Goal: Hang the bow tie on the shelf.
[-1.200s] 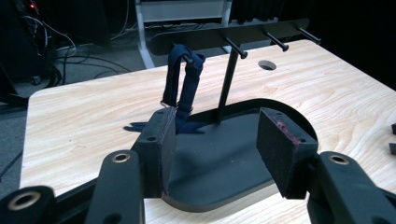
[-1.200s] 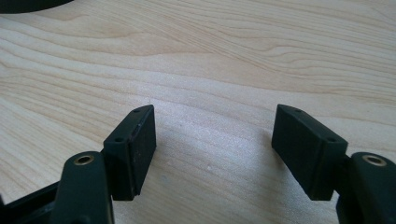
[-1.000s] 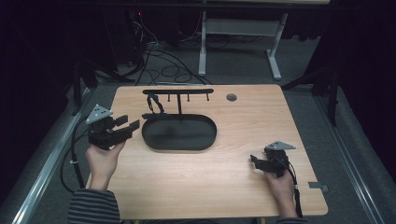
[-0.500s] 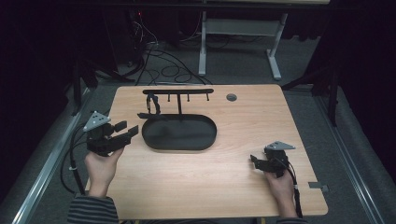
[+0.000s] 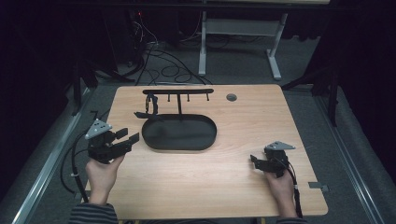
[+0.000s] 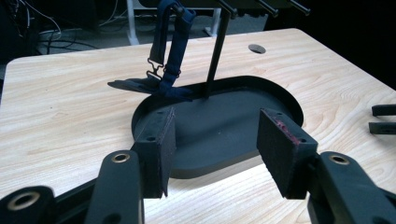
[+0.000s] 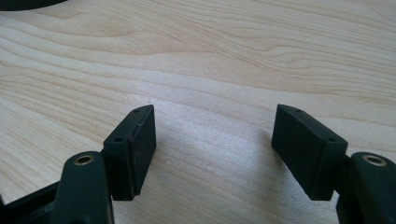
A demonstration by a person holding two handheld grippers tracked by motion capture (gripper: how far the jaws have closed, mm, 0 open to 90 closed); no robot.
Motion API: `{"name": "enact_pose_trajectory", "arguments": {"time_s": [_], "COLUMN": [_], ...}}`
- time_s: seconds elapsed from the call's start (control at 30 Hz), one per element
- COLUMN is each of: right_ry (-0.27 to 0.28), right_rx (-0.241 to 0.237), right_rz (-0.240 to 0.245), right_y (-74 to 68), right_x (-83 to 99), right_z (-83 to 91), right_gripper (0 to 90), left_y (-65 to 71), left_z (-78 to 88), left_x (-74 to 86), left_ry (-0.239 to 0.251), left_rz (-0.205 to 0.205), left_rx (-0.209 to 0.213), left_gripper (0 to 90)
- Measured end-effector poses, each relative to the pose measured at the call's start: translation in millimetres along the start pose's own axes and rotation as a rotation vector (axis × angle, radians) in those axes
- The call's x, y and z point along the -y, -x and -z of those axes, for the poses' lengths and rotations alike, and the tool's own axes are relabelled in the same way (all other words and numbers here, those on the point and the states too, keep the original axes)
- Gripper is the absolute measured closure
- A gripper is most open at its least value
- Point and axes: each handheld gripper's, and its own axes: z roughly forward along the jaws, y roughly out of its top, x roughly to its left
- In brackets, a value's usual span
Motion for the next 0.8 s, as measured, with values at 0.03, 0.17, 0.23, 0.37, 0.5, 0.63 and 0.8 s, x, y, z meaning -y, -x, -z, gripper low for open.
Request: {"name": "enact_pose_trajectory", "arguments": {"time_s": [0.03,0.17,0.23,0.37,0.5,0.63,0.8], "right_ry": [0.0,0.0,0.0,0.0,0.0,0.0,0.0], "right_rx": [0.0,0.0,0.0,0.0,0.0,0.0,-0.001], "right_rz": [0.0,0.001,0.001,0.0,0.0,0.0,-0.001], "right_y": [-0.1,-0.1,-0.1,-0.1,0.0,0.0,0.1], "right_x": [0.0,0.0,0.0,0.0,0.0,0.0,0.0], "right_z": [0.0,0.0,0.0,0.0,0.0,0.0,0.0], "right_gripper": [32.1,32.1,32.1,32.1,32.1,32.1,32.1], "left_y": [0.4,2.1,3.1,5.5,6.9,8.2,10.1], "left_z": [-0.2,-2.6,-4.1,-8.6,-11.3,-16.0,-21.0], "left_x": [0.5,2.0,3.4,9.3,13.3,18.1,22.8], "left_ry": [-0.004,-0.02,-0.024,-0.042,-0.053,-0.064,-0.08], "left_rz": [-0.004,-0.018,-0.019,-0.022,-0.018,-0.012,-0.011], "left_rx": [0.0,-0.004,0.0,0.011,0.02,0.031,0.035], "left_gripper": [47.5,47.4,47.3,47.3,47.3,47.3,47.3]}}
